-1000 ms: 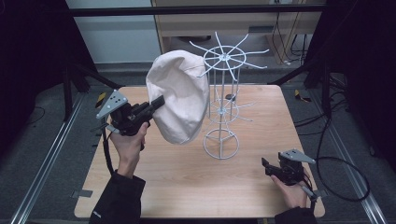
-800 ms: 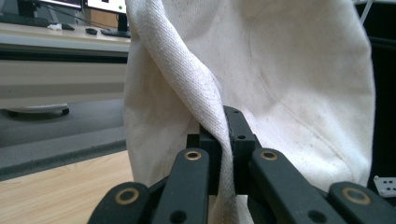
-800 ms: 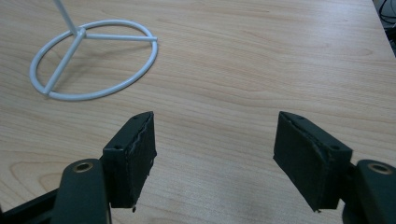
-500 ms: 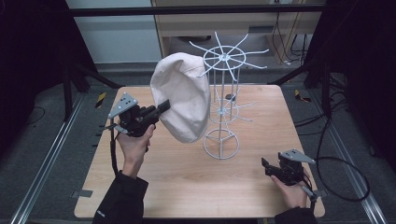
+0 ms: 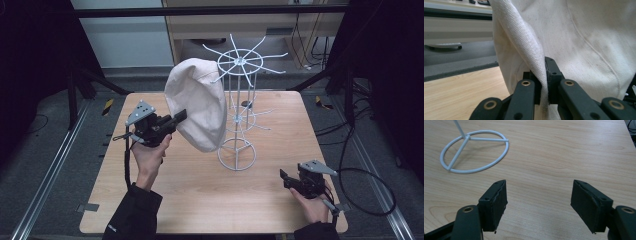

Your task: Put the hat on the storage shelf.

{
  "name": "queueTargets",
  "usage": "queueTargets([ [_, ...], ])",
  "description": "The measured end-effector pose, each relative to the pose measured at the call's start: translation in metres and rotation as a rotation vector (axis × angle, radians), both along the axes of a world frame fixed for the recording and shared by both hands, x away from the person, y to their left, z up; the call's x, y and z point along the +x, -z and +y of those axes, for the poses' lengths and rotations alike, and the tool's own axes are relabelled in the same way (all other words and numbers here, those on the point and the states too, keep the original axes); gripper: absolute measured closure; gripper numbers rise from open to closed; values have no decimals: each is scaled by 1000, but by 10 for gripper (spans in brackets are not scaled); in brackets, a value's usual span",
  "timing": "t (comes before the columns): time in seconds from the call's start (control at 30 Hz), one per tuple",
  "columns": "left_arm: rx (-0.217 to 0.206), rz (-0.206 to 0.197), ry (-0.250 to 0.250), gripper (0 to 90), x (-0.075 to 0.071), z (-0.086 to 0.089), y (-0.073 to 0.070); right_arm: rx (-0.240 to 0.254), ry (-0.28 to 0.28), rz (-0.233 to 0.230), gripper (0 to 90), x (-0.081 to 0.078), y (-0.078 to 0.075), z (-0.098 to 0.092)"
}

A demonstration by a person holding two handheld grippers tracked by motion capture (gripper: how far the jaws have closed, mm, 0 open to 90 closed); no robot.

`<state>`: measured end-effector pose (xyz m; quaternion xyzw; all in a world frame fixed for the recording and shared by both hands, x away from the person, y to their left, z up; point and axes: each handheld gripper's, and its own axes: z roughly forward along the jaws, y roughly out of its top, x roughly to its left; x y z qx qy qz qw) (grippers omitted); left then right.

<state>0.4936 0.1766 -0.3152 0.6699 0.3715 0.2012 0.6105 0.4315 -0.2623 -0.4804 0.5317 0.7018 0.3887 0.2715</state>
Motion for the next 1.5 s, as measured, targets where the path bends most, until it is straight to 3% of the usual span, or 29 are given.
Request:
queueTargets([
  [0.3,11,15,3,797,3,-3,3,-3,-1,-2,289,0,0,-1],
  [0.6,42,19,-3,638,1,-2,5,-4,-1,-1,289,0,0,0],
  [0.7,50,11,-19,533,-2,-1,3,-1,2,2,288,0,0,0],
  [0.93,72,-2,-39,446,-11,4,-1,-3,0,-1,286,0,0,-1],
  [1.23,115,-10,-81,367,-28,26,-1,-2,3,1,282,0,1,-1],
  [1.5,141,26,-112,341,-38,55,19,8,1,4,274,-1,1,-2],
])
